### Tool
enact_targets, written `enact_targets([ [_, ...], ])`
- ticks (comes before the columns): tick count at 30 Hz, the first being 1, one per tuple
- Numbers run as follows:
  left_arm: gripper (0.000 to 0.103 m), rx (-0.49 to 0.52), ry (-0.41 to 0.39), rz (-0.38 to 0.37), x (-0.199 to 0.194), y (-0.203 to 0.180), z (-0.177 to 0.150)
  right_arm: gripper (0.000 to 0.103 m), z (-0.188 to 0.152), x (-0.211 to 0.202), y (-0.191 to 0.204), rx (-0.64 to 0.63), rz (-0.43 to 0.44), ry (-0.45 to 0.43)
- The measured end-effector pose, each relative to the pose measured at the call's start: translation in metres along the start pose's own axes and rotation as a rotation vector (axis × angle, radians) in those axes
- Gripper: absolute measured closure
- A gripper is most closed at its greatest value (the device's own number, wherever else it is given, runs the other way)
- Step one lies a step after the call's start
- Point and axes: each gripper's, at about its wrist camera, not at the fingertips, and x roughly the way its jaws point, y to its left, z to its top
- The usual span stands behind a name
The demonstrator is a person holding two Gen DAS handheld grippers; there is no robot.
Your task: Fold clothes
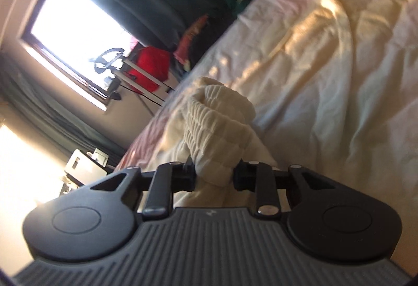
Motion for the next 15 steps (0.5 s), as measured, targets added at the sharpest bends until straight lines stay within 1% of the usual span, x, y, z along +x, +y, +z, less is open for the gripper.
enact_targets([
  [2,0.009,0.056,-0.016,0.034,-0.01,-0.006,-0.004,0.074,-0.003,-0.009,0.014,-0.066,-0.012,-0.026],
  [3,0.009,0.082,-0.017,0.047,-0.014,-0.01,-0.007,0.074,-0.005,-0.011,0.015,-0.09,-0.035,-0.033],
  [5,0.009,0.088,0.033,0.062,-0.014,-0.016,-0.015,0.074,-0.008,-0.016,0.017,-0.138,-0.08,-0.046],
  [6,0.009,0.086,0.072,0.075,-0.012,-0.018,-0.021,0.074,-0.01,-0.014,0.013,-0.156,-0.118,-0.039],
  [8,0.009,0.08,0.158,0.104,-0.005,-0.022,-0.033,0.072,-0.015,-0.003,-0.001,-0.157,-0.207,0.017],
  [9,0.009,0.088,0.17,0.12,-0.004,-0.023,-0.037,0.069,-0.017,0.003,-0.009,-0.151,-0.244,0.048],
  [10,0.008,0.1,0.171,0.137,-0.004,-0.025,-0.04,0.059,-0.019,0.008,-0.016,-0.144,-0.281,0.079],
  [11,0.008,0.096,0.173,0.139,-0.005,-0.024,-0.04,0.052,-0.018,0.008,-0.021,-0.105,-0.28,0.08],
  [12,0.007,0.085,0.176,0.137,-0.006,-0.022,-0.04,0.038,-0.017,0.007,-0.027,-0.066,-0.278,0.082],
  [13,0.007,0.074,0.178,0.134,-0.007,-0.021,-0.04,0.03,-0.015,0.006,-0.032,-0.028,-0.276,0.084],
  [15,0.007,0.052,0.185,0.129,-0.008,-0.018,-0.04,0.03,-0.013,0.006,-0.039,0.034,-0.248,0.107],
])
